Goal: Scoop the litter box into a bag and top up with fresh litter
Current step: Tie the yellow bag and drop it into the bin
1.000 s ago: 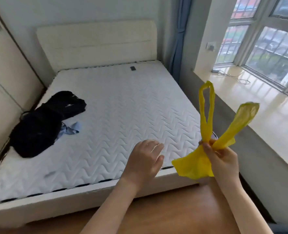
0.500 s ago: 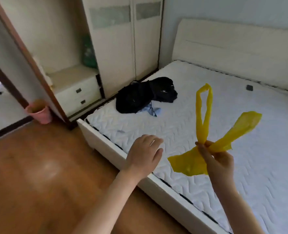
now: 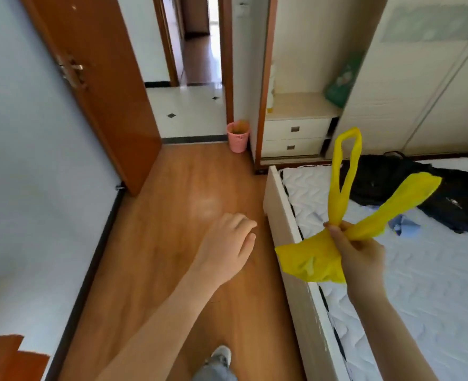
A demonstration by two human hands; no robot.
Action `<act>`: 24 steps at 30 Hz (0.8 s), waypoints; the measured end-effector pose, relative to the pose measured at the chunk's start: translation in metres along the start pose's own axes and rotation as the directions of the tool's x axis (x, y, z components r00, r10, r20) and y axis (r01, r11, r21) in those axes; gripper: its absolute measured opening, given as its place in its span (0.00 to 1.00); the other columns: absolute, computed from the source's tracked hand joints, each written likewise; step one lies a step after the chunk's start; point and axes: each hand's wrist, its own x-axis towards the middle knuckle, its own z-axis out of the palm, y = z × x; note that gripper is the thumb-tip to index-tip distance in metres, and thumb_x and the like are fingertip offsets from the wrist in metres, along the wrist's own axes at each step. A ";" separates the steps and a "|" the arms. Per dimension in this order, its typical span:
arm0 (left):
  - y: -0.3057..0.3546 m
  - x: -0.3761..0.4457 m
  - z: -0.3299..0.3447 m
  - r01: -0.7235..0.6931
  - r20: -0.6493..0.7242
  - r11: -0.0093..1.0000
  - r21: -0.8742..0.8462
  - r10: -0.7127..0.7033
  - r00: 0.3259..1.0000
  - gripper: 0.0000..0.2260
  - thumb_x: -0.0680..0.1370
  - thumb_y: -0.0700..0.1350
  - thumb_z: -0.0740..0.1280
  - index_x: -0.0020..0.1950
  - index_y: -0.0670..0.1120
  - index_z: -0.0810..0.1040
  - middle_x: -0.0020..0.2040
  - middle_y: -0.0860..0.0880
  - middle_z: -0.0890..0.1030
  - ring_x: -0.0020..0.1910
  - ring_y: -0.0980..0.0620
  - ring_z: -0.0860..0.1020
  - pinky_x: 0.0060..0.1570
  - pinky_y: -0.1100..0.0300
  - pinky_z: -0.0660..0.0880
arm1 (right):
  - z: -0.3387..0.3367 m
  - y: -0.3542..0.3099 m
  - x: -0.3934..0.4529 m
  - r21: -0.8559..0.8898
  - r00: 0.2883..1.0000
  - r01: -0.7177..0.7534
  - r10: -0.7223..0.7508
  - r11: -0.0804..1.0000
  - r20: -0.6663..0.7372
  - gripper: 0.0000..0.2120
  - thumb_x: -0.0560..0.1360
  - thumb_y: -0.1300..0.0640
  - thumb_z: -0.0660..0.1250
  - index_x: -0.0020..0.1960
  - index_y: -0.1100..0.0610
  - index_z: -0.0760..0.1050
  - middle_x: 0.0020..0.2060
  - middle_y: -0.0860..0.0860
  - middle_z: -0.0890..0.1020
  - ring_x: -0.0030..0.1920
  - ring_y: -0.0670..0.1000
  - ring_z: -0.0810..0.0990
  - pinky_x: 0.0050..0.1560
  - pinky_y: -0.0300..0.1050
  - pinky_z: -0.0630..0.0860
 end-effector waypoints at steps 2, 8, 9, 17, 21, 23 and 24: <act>-0.021 -0.007 -0.005 0.072 -0.009 0.997 0.035 -0.071 0.997 0.13 0.81 0.48 0.59 0.63 0.48 0.77 0.57 0.52 0.78 0.57 0.53 0.75 0.57 0.59 0.71 | 0.028 0.000 0.007 -0.001 0.998 -0.004 0.004 1.000 0.067 0.09 0.75 0.55 0.70 0.53 0.57 0.82 0.40 0.51 0.83 0.44 0.47 0.81 0.44 0.42 0.77; -0.104 0.002 -0.001 0.184 -0.039 0.983 0.022 -0.183 0.982 0.16 0.80 0.50 0.55 0.59 0.46 0.78 0.53 0.52 0.79 0.52 0.53 0.76 0.50 0.57 0.76 | 0.128 0.006 0.038 -0.038 0.979 -0.022 0.029 0.999 0.202 0.04 0.73 0.55 0.72 0.40 0.52 0.81 0.38 0.60 0.83 0.40 0.56 0.82 0.46 0.53 0.78; -0.121 0.008 0.001 0.190 -0.040 0.982 0.019 -0.189 0.981 0.16 0.80 0.50 0.55 0.59 0.46 0.78 0.52 0.52 0.79 0.52 0.53 0.76 0.50 0.57 0.76 | 0.146 0.008 0.045 -0.041 0.976 -0.031 0.039 0.999 0.215 0.02 0.73 0.55 0.72 0.43 0.54 0.81 0.37 0.59 0.83 0.38 0.52 0.81 0.42 0.50 0.78; -0.249 0.088 0.002 0.168 -0.036 0.985 0.050 -0.166 0.985 0.17 0.79 0.50 0.55 0.58 0.47 0.78 0.52 0.52 0.80 0.52 0.52 0.77 0.49 0.56 0.77 | 0.283 -0.004 0.114 -0.033 0.965 -0.013 0.022 0.999 0.260 0.09 0.73 0.57 0.72 0.51 0.59 0.83 0.37 0.50 0.84 0.35 0.41 0.83 0.33 0.32 0.76; -0.295 0.135 0.008 0.107 -0.007 0.992 0.063 -0.107 0.994 0.18 0.79 0.51 0.56 0.64 0.47 0.76 0.60 0.51 0.78 0.61 0.50 0.74 0.64 0.52 0.69 | 0.331 -0.020 0.153 -0.036 0.970 0.014 -0.005 0.999 0.243 0.07 0.73 0.58 0.72 0.50 0.60 0.83 0.34 0.48 0.83 0.33 0.40 0.82 0.31 0.31 0.75; -0.313 0.156 0.015 0.094 0.011 0.993 0.066 -0.095 0.995 0.19 0.79 0.53 0.55 0.66 0.48 0.74 0.64 0.51 0.76 0.66 0.49 0.72 0.68 0.52 0.63 | 0.353 -0.024 0.175 -0.038 0.970 0.013 -0.003 0.999 0.244 0.07 0.73 0.59 0.72 0.50 0.60 0.83 0.35 0.50 0.84 0.35 0.42 0.82 0.34 0.33 0.77; -0.322 0.167 0.020 0.097 0.018 0.993 0.060 -0.098 0.995 0.19 0.79 0.53 0.55 0.67 0.49 0.73 0.65 0.50 0.76 0.67 0.49 0.71 0.69 0.51 0.63 | 0.364 -0.024 0.186 -0.042 0.967 0.009 0.002 0.999 0.254 0.08 0.73 0.59 0.72 0.51 0.59 0.83 0.36 0.51 0.84 0.37 0.43 0.83 0.36 0.36 0.79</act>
